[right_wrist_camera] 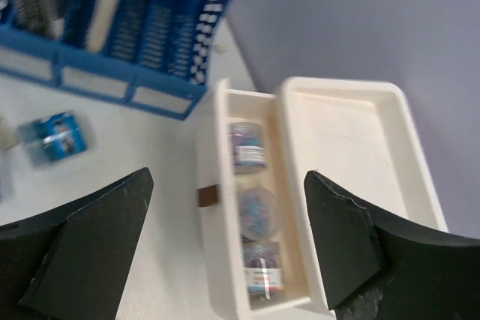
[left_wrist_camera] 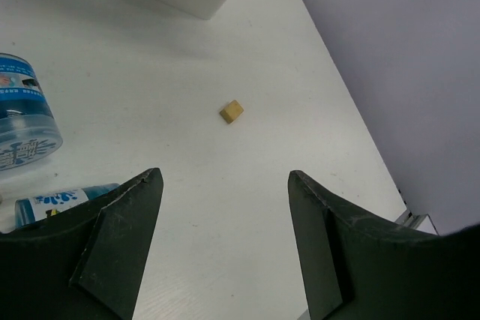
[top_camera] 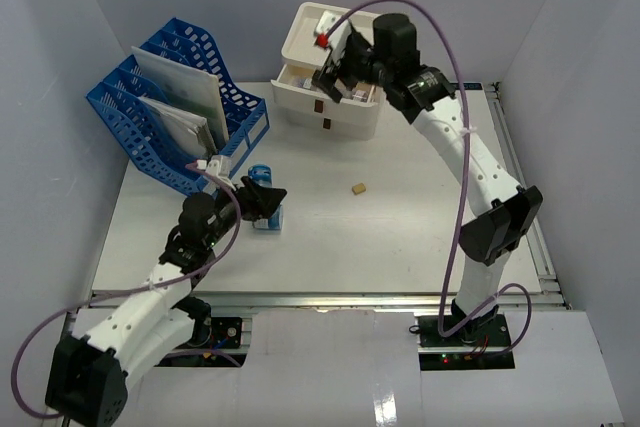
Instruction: Organize the desk
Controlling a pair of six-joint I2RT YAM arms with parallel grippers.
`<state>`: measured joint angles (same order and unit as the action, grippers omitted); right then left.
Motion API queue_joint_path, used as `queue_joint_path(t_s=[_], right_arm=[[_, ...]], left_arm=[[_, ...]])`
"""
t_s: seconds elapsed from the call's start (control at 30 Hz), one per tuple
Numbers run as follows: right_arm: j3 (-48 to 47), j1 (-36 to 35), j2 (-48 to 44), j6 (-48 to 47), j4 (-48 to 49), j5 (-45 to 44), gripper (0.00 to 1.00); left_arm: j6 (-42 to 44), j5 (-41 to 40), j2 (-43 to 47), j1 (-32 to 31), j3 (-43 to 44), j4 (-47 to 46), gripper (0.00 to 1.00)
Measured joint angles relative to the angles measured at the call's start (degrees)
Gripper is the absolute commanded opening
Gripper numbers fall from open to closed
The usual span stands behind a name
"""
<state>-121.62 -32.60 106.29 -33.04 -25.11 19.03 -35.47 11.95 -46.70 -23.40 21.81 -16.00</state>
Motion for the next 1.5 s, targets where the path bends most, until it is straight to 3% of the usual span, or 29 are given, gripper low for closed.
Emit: queue_joint_path(t_s=[0.23,0.43,0.73,1.1,1.2,1.27,1.5], right_arm=[[-3.9,12.3,10.5,10.8,6.2,0.8,0.84],[-3.1,12.3,16.2,11.8,6.0,1.9,0.79],[-3.5,13.1,17.0,11.7,7.4,6.1,0.63],[-4.1,13.5,19.7,11.0,9.1,8.2,0.47],[-4.3,13.5,19.7,10.5,9.1,8.5,0.25],[-4.4,13.6,19.7,9.4,9.3,9.8,0.17],[-4.2,13.8,19.7,9.0,8.7,13.6,0.12]], left_arm=[[-1.0,2.3,-18.7,0.0,6.0,-9.2,0.83],[-0.3,3.3,-29.8,0.0,13.8,-15.1,0.83],[1.9,3.8,-44.4,0.0,24.3,-16.7,0.81],[3.5,3.9,-53.8,0.0,32.9,-19.6,0.76],[4.0,3.9,-55.5,0.0,34.2,-20.2,0.75],[4.2,3.9,-56.8,0.0,35.5,-20.2,0.74],[4.8,2.9,-58.4,0.0,38.5,-20.7,0.64]])
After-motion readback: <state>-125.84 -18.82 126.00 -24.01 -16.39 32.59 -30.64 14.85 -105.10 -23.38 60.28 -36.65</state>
